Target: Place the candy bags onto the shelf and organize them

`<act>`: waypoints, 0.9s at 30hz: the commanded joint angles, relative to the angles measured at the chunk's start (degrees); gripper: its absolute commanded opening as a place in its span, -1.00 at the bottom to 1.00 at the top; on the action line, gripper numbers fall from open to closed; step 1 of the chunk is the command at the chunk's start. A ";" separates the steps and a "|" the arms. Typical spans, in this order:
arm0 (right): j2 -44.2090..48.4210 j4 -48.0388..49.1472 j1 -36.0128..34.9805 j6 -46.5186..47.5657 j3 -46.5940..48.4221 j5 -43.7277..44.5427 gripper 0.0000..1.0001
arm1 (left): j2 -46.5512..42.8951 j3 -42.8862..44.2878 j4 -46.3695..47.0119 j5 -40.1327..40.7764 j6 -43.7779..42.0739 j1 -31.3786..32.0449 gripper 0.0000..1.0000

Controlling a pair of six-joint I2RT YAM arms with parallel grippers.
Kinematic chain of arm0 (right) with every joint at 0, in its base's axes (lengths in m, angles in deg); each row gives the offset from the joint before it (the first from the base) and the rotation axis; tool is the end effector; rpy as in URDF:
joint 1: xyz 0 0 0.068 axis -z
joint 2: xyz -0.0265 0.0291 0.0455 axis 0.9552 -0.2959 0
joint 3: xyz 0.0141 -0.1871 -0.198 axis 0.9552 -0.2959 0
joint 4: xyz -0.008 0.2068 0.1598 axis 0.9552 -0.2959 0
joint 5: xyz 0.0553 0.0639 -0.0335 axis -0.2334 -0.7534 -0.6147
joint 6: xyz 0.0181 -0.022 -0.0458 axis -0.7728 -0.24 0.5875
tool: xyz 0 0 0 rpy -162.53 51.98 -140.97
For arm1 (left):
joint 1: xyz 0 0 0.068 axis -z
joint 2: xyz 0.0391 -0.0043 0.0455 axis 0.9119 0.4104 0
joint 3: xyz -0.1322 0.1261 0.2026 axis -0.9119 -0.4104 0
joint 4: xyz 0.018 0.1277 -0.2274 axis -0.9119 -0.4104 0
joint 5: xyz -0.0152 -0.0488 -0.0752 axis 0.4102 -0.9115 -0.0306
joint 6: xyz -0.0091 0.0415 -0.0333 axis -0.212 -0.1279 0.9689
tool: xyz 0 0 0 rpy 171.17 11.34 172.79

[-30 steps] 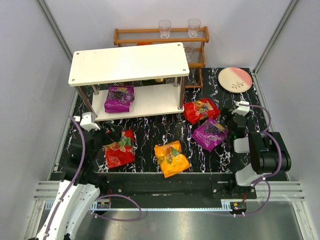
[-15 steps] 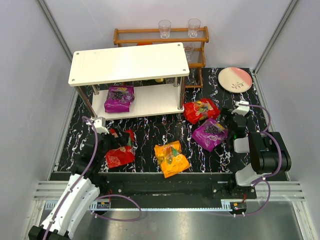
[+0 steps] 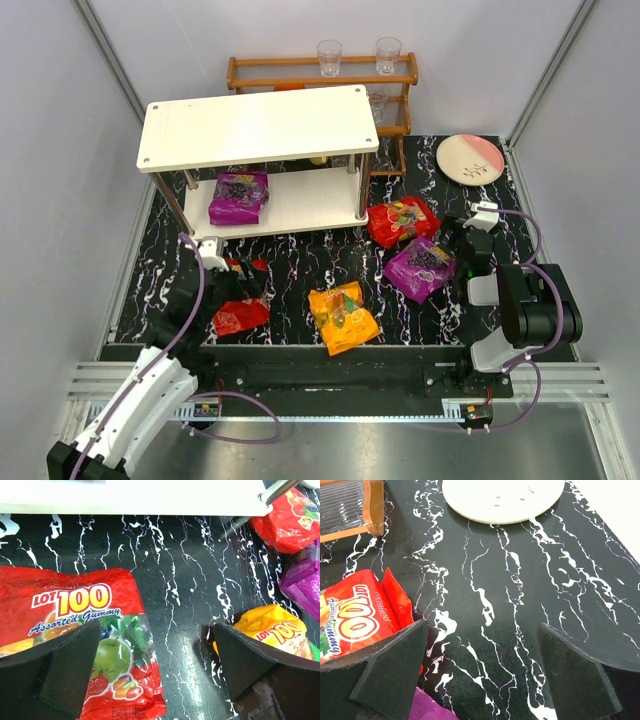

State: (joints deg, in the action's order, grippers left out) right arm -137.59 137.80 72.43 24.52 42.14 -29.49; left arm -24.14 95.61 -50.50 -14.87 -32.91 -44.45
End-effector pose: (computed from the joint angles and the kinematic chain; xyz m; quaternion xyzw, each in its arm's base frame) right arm 0.2631 -0.0060 0.1495 0.0858 0.7583 -0.0644 0.6430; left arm 0.1261 -0.0496 0.2054 -0.0363 0.8307 -0.2305 0.5055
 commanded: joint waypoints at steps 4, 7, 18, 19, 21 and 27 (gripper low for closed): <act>-0.13 2.31 0.10 0.81 1.39 -0.58 0.99 | 1.79 0.97 3.98 2.32 -1.52 2.85 0.98; -0.13 2.31 0.01 0.81 1.39 -0.49 1.00 | 1.89 1.06 4.16 2.05 -1.61 3.37 0.98; -0.04 2.40 0.10 0.72 1.39 -0.58 0.99 | 0.74 0.98 3.37 3.11 -1.69 4.96 0.98; -0.04 2.40 0.10 0.72 1.39 -0.58 0.99 | 0.65 1.06 3.28 3.19 -1.69 4.96 0.98; -0.13 2.40 0.10 0.72 1.30 -0.58 0.99 | 0.65 1.06 3.11 3.19 -1.69 5.04 0.98; -0.13 2.48 0.10 0.72 1.39 -0.50 0.99 | 0.22 1.06 2.58 3.72 -1.78 5.40 0.98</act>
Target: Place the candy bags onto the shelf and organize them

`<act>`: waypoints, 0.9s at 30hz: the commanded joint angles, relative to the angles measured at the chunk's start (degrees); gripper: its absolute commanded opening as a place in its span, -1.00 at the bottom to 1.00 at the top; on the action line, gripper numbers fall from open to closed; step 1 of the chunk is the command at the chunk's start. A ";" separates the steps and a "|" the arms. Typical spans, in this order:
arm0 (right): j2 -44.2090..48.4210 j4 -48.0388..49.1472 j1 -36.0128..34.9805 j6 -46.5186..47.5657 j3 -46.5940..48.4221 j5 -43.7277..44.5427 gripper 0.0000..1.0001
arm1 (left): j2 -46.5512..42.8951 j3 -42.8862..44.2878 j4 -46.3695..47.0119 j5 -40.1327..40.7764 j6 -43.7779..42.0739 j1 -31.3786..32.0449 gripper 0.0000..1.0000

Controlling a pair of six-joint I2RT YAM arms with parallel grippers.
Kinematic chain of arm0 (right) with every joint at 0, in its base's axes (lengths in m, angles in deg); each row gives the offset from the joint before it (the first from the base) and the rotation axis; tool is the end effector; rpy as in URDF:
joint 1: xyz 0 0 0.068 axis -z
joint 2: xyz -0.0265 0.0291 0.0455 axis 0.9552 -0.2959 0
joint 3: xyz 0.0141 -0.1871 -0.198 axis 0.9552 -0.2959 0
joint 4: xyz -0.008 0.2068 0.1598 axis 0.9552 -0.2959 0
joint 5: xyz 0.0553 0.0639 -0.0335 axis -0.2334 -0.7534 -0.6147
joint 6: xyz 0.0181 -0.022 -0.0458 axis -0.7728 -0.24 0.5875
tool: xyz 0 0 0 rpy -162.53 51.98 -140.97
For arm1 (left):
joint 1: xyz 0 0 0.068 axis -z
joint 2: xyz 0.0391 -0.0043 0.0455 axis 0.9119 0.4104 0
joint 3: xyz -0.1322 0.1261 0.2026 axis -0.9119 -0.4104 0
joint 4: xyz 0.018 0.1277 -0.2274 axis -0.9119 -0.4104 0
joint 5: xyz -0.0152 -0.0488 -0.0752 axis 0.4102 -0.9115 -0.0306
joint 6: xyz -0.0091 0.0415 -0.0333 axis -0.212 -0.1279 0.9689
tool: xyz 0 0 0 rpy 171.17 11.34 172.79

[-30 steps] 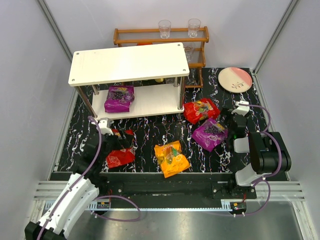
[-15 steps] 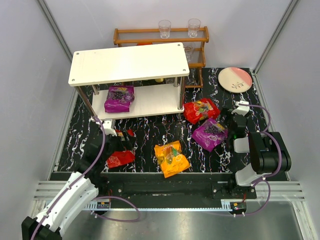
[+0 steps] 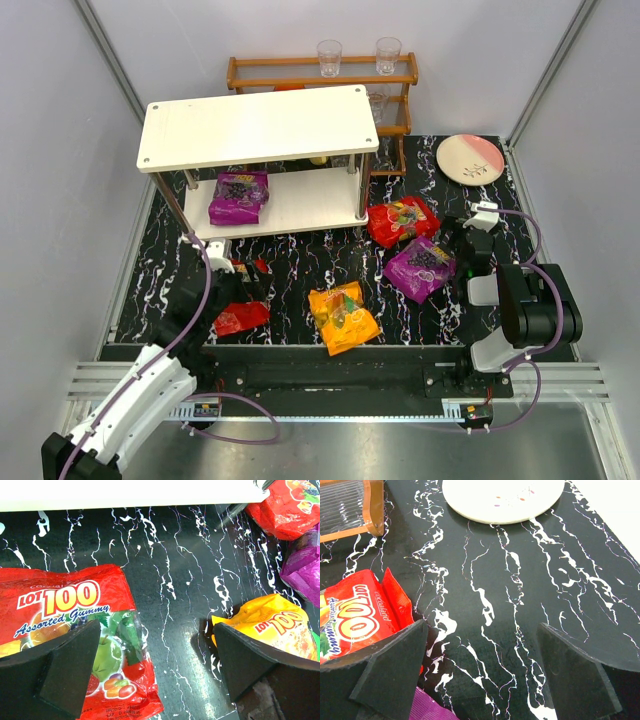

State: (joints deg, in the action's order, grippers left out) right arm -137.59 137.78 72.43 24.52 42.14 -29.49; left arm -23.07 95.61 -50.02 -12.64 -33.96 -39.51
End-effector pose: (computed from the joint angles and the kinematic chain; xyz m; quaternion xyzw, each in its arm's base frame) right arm 0.2631 -0.0060 0.1495 0.0858 0.7584 -0.0644 0.6428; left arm 0.1238 -0.0600 0.2040 -0.0036 0.8343 -0.2310 0.5006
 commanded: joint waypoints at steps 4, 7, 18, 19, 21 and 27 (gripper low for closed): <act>-0.04 2.42 0.10 0.81 1.39 -0.58 0.99 | -0.68 1.06 2.01 1.84 -0.73 0.55 0.98; -0.04 2.42 0.01 0.81 1.39 -0.58 0.99 | -0.59 1.07 1.84 1.67 -0.73 0.72 0.98; -0.04 2.42 0.10 0.90 1.39 -0.58 0.99 | -0.60 1.24 1.31 2.55 -0.64 1.16 0.98; -0.04 2.42 0.10 0.72 1.39 -0.58 0.99 | -0.51 1.24 1.22 2.55 -0.64 1.16 0.98; -0.04 2.42 0.01 0.81 1.39 -0.58 1.00 | -0.33 1.33 1.22 2.55 -0.64 1.25 0.98; -0.13 2.42 0.01 0.72 1.39 -0.58 0.99 | -0.42 1.33 1.13 2.55 -0.64 1.25 0.98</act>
